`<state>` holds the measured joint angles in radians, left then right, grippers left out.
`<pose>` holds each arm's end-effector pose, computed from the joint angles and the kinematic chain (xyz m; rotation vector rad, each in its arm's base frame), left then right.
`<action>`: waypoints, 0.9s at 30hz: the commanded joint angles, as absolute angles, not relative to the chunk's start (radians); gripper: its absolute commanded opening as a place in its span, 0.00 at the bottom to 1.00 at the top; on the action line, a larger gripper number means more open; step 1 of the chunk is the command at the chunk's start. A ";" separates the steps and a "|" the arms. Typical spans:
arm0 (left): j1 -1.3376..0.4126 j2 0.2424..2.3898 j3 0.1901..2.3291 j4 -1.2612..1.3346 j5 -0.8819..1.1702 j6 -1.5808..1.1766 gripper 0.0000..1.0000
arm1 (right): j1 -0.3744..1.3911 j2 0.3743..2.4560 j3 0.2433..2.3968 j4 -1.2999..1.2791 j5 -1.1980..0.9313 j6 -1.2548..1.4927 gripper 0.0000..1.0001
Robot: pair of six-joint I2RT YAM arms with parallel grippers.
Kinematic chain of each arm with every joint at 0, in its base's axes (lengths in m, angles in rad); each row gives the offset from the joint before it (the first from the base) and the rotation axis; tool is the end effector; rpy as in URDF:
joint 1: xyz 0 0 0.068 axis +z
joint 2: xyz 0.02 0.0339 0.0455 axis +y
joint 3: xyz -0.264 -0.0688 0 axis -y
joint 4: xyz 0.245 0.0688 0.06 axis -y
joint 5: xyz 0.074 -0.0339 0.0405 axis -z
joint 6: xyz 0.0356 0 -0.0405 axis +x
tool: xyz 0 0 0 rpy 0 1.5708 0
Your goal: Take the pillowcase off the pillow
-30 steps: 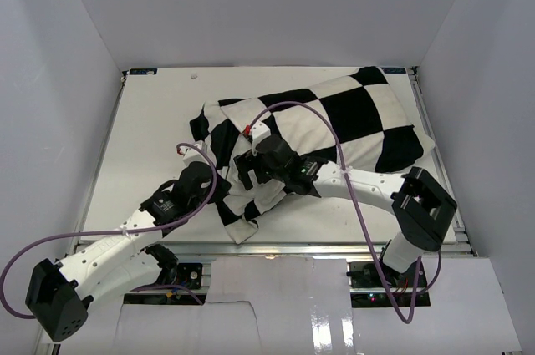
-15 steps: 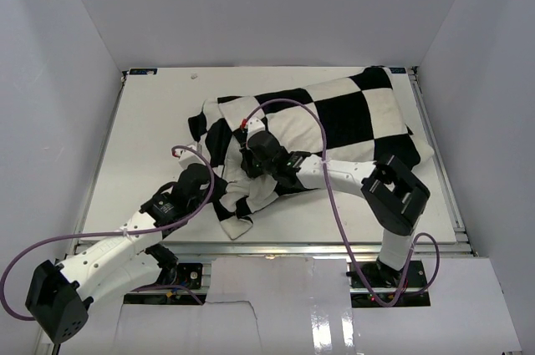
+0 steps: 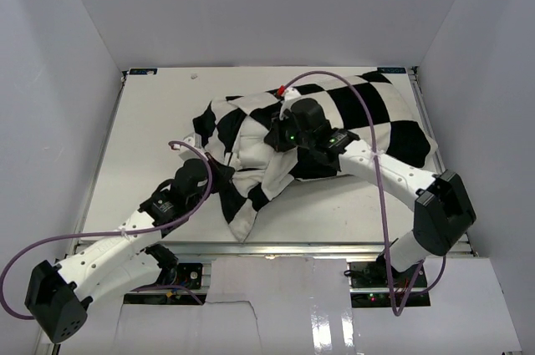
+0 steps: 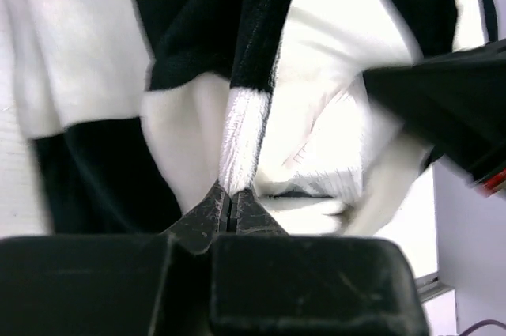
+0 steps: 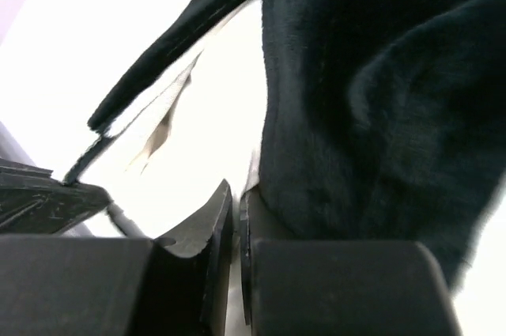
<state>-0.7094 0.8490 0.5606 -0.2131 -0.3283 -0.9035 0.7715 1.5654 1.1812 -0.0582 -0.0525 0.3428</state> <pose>0.1531 -0.1163 0.2477 -0.4084 2.0697 -0.6568 0.2619 0.2574 0.2944 -0.4799 2.0408 0.7481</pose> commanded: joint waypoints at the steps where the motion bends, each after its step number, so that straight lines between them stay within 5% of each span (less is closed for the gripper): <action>1: -0.701 0.856 0.503 -0.428 -0.367 -0.860 0.00 | 0.588 1.474 1.236 -0.057 0.238 0.222 0.08; 12: -0.701 0.989 0.362 -0.183 -0.222 -0.888 0.00 | 0.532 1.493 1.408 -0.162 0.034 0.189 0.08; 22: -0.701 1.175 0.477 -0.140 -0.252 -0.836 0.00 | 0.535 1.339 1.290 -0.218 -0.363 0.163 0.08; 25: -0.701 1.163 0.531 -0.162 -0.209 -0.795 0.29 | 0.540 1.221 1.099 -0.138 -0.413 0.169 0.08; 26: -0.701 1.146 0.547 -0.178 -0.198 -0.778 0.58 | 0.540 1.197 1.059 -0.126 -0.410 0.170 0.08; 27: -0.701 1.109 0.583 -0.195 -0.186 -0.749 0.67 | 0.540 1.159 1.030 -0.114 -0.405 0.170 0.08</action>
<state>-0.7086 1.1709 0.5182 -0.0853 -0.2035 -0.8295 0.5571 1.2697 1.0927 -0.2390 -0.3496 0.1913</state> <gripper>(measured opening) 0.577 0.083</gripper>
